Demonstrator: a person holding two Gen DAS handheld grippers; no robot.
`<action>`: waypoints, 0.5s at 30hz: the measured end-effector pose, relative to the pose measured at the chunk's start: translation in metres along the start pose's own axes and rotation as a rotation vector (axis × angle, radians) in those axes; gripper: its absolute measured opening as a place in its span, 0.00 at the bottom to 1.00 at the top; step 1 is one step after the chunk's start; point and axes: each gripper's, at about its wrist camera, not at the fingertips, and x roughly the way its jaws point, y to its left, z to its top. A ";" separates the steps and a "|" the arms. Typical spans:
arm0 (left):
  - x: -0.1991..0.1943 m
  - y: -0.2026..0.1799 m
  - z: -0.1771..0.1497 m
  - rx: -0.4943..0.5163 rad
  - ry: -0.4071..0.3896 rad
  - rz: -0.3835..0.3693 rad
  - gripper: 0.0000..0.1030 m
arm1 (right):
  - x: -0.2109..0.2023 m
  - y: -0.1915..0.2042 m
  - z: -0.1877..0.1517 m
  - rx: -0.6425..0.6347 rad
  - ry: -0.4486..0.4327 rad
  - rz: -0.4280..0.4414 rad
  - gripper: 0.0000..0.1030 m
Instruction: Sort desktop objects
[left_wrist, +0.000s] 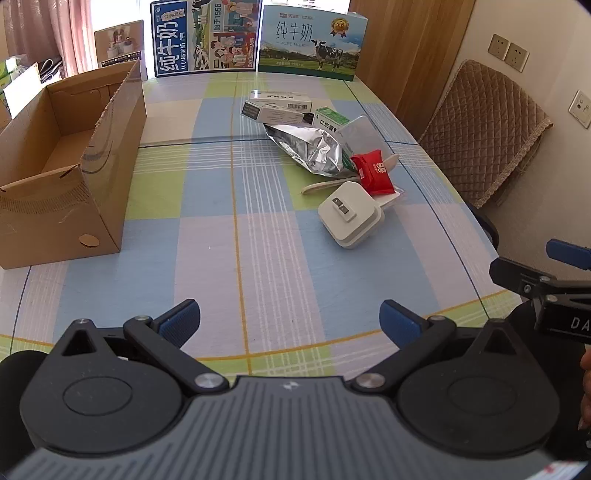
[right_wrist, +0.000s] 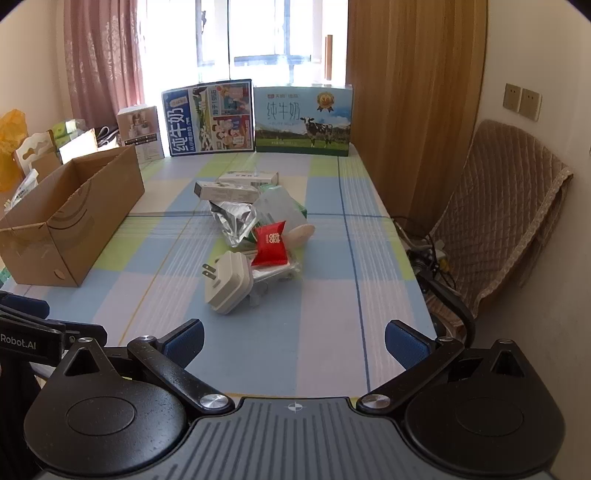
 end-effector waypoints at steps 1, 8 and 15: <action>0.000 0.000 0.000 -0.001 0.000 0.001 0.99 | 0.000 0.000 0.000 0.001 0.000 -0.001 0.98; 0.000 0.001 -0.001 -0.004 0.001 -0.004 0.99 | 0.000 -0.001 -0.001 0.015 -0.002 -0.010 0.98; 0.000 -0.002 -0.003 0.014 0.001 0.001 0.99 | -0.001 -0.004 -0.003 0.014 0.010 -0.029 0.98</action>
